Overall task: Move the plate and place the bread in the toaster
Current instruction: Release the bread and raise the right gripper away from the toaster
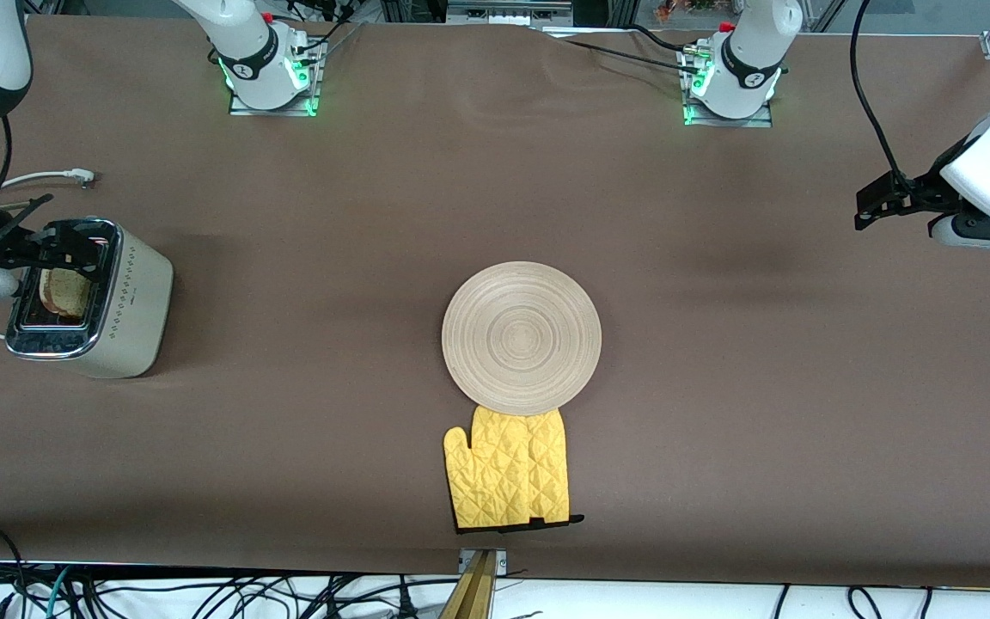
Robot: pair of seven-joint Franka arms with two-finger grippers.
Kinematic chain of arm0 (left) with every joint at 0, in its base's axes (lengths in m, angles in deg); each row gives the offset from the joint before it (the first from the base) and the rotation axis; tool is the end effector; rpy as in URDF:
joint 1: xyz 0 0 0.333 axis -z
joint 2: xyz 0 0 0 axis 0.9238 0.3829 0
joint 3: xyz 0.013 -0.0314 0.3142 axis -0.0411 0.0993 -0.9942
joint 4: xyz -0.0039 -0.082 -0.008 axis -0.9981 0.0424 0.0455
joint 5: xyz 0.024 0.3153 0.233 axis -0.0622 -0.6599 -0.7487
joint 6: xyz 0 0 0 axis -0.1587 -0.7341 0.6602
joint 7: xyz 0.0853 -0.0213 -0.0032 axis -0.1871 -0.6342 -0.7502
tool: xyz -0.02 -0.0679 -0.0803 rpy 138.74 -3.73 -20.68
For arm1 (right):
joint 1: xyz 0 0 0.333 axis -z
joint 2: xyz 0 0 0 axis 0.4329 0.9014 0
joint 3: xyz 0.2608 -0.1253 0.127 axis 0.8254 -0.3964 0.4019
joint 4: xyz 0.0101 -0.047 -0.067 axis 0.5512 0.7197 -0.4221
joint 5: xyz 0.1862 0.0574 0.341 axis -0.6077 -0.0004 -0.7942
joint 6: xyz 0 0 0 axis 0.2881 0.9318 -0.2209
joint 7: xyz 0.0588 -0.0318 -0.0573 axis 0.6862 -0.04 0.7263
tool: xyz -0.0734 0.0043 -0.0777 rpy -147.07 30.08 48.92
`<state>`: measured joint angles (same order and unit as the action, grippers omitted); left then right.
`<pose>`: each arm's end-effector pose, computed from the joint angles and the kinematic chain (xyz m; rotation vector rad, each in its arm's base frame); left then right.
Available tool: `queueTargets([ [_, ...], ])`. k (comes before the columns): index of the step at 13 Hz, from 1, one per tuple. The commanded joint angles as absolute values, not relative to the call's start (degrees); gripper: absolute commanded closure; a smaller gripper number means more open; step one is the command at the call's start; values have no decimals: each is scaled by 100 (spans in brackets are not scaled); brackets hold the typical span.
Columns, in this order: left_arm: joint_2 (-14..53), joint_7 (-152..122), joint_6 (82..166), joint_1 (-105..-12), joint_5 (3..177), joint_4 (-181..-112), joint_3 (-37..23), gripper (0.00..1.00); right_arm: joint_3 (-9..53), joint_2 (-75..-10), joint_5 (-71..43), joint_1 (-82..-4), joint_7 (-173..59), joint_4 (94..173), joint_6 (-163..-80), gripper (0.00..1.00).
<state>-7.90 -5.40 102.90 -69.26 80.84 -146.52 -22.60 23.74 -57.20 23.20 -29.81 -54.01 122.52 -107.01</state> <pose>0.5484 -0.0069 0.5711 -3.1367 0.1133 0.0593 0.6174 0.0069 0.5680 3.1079 0.2310 0.1033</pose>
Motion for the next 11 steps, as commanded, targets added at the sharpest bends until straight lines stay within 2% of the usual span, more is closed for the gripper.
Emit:
queueTargets([
  [1,-766,-584,10171,-6969,8086,-14531,-2217,0,2807,-6155,2409,-2688,-6174,12792,-10807,0],
  [11,-784,-567,10056,-6977,8086,-14522,-2243,0,2789,-5953,2409,-2671,-6166,12573,-10667,0],
])
